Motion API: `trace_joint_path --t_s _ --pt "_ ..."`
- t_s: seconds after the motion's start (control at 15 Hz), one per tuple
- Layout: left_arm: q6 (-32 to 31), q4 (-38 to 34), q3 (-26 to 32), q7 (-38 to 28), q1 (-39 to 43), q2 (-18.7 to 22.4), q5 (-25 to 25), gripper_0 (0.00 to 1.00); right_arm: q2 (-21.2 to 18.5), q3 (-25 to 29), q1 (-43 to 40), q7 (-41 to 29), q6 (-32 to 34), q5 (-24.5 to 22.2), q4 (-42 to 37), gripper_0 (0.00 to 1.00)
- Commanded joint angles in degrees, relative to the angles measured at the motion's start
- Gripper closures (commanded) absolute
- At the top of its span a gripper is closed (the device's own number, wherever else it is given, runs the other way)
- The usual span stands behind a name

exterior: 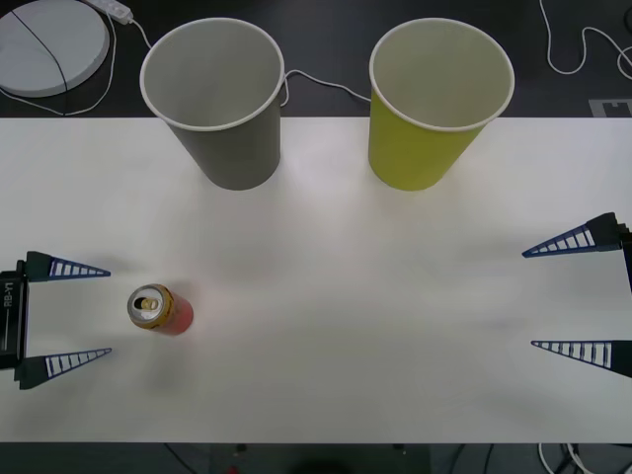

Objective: Put the can into the green bin and the plastic bottle into the gray bin

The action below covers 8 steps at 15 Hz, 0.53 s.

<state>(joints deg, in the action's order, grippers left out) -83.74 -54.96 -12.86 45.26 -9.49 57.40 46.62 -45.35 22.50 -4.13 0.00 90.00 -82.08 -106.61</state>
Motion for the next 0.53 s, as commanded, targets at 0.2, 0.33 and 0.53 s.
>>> trace_joint_path --t_s 0.2,0.33,0.53 --pt "-0.02 8.55 -10.17 7.56 -4.05 -0.18 -9.44 0.0 0.0 0.0 0.0 0.0 0.0 -0.01 0.0 0.0" --pt "-0.02 11.54 -14.21 10.28 -5.36 -0.71 -13.3 0.0 0.0 0.0 0.0 0.0 0.0 -0.01 0.0 0.0" --pt "-0.02 14.18 -16.58 11.51 -6.07 -3.17 -16.56 0.0 0.0 0.0 0.0 0.0 0.0 -0.01 0.0 0.0"
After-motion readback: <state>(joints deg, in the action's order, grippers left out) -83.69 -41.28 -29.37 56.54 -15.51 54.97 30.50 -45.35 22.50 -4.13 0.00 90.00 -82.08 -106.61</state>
